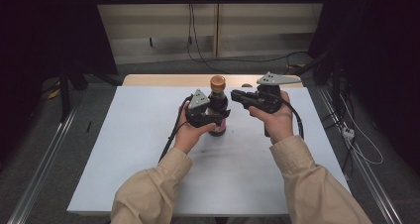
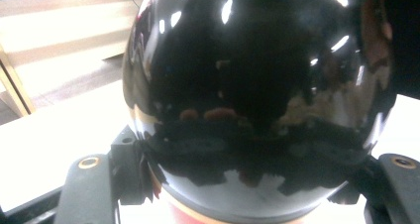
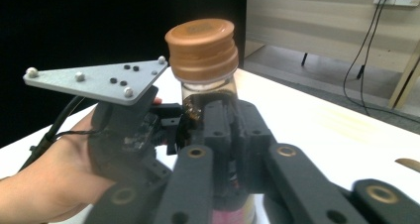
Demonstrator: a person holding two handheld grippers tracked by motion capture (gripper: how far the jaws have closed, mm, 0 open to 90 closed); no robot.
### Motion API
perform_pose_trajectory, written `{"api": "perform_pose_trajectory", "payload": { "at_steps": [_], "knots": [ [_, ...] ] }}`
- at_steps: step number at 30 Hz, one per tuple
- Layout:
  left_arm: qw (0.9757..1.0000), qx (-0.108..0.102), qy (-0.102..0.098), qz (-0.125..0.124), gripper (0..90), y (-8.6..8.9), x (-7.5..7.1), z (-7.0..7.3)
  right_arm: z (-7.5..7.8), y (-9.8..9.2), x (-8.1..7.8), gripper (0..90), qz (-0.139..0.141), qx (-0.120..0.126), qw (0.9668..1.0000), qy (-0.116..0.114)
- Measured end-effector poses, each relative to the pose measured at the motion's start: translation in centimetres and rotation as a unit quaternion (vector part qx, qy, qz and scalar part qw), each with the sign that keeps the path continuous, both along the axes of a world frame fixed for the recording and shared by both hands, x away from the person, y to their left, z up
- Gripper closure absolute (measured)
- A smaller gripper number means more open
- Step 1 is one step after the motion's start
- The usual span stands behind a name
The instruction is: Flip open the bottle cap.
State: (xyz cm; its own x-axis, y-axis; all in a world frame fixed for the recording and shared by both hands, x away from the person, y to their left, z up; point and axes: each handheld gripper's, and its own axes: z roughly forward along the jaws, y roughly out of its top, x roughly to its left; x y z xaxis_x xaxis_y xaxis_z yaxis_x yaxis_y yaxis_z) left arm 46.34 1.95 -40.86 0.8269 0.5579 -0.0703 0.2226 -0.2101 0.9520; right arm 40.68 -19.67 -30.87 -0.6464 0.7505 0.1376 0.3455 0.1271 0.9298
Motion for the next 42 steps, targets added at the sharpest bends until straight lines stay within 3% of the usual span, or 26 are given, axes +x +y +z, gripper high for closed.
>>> {"api": "perform_pose_trajectory", "payload": {
  "at_steps": [8,16,26,33,37,42],
  "knots": [
    [1.0,0.0,0.001,0.0,29.9,0.0,0.0,0.0,1.4,0.5,0.6,90.0,0.001,-0.011,0.9999,-0.007],
    [1.0,0.002,0.002,0.0,30.1,0.0,0.0,0.0,1.9,1.4,1.1,90.0,0.013,-0.03,0.9994,-0.011],
    [1.0,0.003,0.001,-0.003,30.2,0.0,0.0,0.0,2.3,1.9,1.5,90.0,0.006,-0.056,0.9983,-0.015],
    [1.0,0.008,0.0,-0.006,30.6,0.0,0.0,0.1,2.0,1.7,2.0,90.0,0.002,-0.051,0.9986,-0.013],
    [0.9999,0.01,0.002,-0.004,30.9,0.0,0.0,0.1,1.9,1.6,2.3,90.0,0.008,-0.028,0.9995,-0.012],
    [0.9998,0.016,0.005,-0.007,30.9,0.0,0.1,0.3,2.3,1.6,2.2,90.0,0.019,-0.046,0.9987,-0.012]
  ]
}}
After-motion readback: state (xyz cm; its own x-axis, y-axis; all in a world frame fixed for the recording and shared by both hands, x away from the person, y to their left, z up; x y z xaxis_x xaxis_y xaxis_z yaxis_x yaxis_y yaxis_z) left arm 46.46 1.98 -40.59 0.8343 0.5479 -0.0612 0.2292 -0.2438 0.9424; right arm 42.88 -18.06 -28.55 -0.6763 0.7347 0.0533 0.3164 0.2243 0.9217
